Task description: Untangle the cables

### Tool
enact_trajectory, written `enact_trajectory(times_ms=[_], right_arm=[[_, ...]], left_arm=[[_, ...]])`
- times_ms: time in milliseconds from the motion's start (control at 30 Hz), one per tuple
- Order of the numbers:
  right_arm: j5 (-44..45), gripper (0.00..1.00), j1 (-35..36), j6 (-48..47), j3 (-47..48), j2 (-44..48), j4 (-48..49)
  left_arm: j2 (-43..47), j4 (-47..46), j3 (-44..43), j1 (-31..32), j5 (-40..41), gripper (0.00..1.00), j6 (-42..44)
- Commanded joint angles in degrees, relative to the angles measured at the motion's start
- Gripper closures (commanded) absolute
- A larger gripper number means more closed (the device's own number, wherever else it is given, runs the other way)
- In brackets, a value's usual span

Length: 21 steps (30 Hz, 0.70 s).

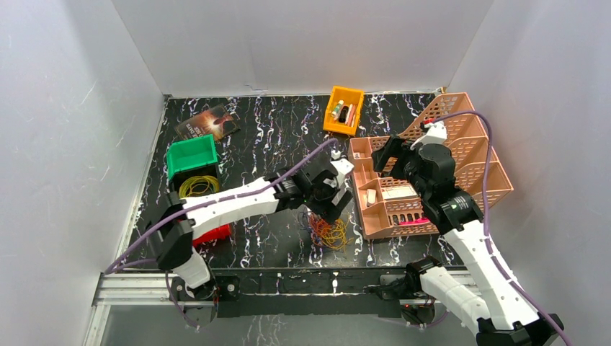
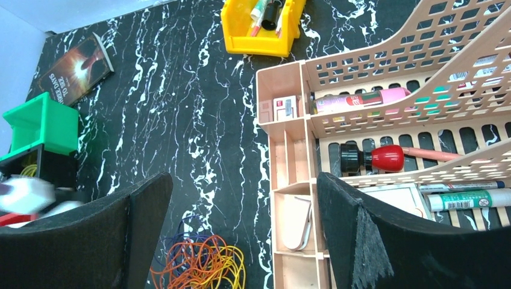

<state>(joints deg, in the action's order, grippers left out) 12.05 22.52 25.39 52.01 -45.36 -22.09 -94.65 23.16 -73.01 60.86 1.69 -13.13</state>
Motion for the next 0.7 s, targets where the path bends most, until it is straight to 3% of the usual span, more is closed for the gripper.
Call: enact_trajectory(times_ms=[0, 167, 367, 500, 667], right_arm=[[0.64, 0.02, 0.14, 0.19, -0.64, 0.28, 3.60], [0.01, 0.02, 0.13, 0.19, -1.62, -0.11, 4.41], [-1.02, 0.02, 0.09, 0.62, -2.39, -1.26, 5.15], [-1.63, 0.02, 0.15, 1.04, -3.03, -1.74, 5.58], [-4.10, 0.02, 0.11, 2.42, -4.39, -2.80, 6.68]], left_arm=[[8.78, 4.66, -2.96, -1.72, 4.86, 0.12, 1.21], [15.88, 10.60, -2.30, -6.49, 10.71, 0.04, -3.44], [21.11, 34.41, -3.96, -14.03, 26.51, 0.02, -24.63], [23.64, 49.80, -2.08, -14.56, 34.68, 0.02, -40.31], [28.62, 49.26, 5.83, -15.89, 32.70, 0.02, -47.17]])
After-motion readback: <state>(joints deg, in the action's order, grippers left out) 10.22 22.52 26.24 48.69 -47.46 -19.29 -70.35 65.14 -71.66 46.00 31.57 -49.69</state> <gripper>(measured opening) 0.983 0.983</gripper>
